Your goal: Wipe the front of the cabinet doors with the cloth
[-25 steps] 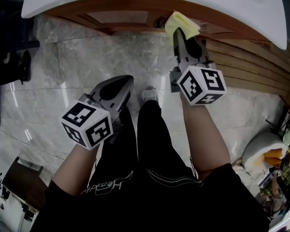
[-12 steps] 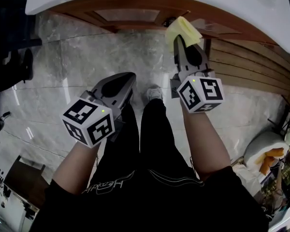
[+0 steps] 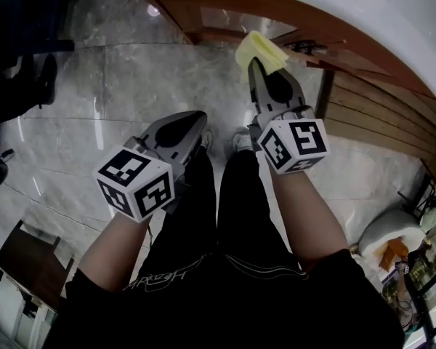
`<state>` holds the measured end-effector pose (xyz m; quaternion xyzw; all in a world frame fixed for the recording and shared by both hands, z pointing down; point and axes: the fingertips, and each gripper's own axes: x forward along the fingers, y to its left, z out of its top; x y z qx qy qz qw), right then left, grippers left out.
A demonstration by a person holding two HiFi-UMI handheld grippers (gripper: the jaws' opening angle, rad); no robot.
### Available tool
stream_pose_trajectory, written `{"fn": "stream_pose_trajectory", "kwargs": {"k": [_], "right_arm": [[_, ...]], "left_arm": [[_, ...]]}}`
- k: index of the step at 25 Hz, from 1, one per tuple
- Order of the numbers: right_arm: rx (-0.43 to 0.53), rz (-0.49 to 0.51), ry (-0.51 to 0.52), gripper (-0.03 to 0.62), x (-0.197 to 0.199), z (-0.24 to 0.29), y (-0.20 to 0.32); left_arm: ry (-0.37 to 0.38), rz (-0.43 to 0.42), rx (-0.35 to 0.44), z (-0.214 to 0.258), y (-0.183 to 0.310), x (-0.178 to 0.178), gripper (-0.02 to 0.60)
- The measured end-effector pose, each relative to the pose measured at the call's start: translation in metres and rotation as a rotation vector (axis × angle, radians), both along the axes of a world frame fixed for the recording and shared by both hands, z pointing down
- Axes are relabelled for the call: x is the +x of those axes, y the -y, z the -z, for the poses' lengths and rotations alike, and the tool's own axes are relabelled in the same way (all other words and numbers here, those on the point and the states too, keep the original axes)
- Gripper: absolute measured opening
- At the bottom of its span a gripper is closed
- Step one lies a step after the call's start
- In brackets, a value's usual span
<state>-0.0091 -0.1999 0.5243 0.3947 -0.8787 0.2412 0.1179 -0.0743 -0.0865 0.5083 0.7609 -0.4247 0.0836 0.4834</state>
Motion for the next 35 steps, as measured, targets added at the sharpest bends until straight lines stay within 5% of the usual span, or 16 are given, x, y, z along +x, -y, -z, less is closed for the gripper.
{"fn": "stream_pose_trajectory", "kwargs": {"k": [17, 35], "right_arm": [[-0.001, 0.133, -0.029, 0.041, -0.124, -0.021, -0.008], [0.017, 0.067, -0.04, 0.041, -0.133, -0.034, 0.017]], "left_arm": [[-0.002, 0.137, -0.028, -0.014, -0.029, -0.111, 0.006], [-0.014, 0.188, -0.056, -0.027, -0.043, -0.129, 0.006]]}}
